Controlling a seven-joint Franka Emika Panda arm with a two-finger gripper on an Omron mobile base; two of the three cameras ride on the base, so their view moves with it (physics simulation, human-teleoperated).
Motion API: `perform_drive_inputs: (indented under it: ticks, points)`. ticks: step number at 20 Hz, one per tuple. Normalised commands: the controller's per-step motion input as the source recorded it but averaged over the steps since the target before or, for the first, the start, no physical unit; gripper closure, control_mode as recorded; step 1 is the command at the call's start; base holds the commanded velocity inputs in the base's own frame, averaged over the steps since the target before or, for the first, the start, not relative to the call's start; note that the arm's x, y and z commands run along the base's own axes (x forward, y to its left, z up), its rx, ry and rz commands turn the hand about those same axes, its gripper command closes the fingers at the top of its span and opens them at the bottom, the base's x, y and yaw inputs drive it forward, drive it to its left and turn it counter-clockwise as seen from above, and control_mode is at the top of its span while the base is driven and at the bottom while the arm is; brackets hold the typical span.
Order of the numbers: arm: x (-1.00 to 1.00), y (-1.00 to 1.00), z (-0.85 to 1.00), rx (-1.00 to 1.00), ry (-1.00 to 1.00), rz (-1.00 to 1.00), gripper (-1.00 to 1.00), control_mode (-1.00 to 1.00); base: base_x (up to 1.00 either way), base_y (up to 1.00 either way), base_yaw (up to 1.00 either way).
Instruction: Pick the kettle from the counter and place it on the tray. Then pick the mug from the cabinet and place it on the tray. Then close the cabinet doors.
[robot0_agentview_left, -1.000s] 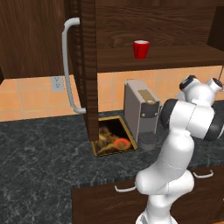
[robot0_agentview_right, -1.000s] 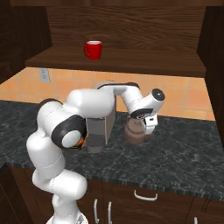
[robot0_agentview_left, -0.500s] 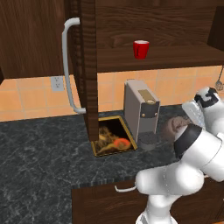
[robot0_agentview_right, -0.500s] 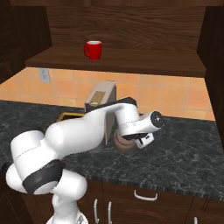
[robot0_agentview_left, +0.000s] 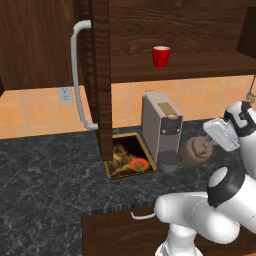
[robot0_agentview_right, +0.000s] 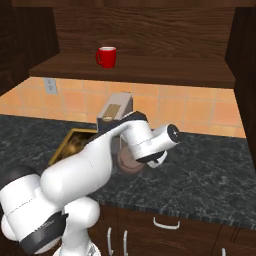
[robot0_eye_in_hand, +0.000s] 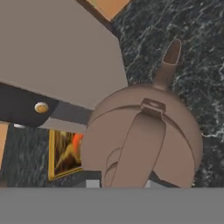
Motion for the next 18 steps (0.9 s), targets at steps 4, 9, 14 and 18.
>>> perform_drive_inputs:
  ticks: [4, 9, 14, 18]
  points:
    - [-0.4, 0.3, 0.2, -0.09, -0.02, 0.29, 1.0, -1.0, 0.0, 0.0, 0.0]
    - [-0.26, 0.56, 0.01, -0.11, -0.05, 0.31, 1.0, -1.0, 0.0, 0.0, 0.0]
    - [-0.12, 0.95, 0.0, -0.15, -0.03, 0.27, 1.0, -1.0, 0.0, 0.0, 0.0]
    - [0.0, 1.0, 0.0, -0.15, 0.0, 0.2, 1.0, -1.0, 0.0, 0.0, 0.0]
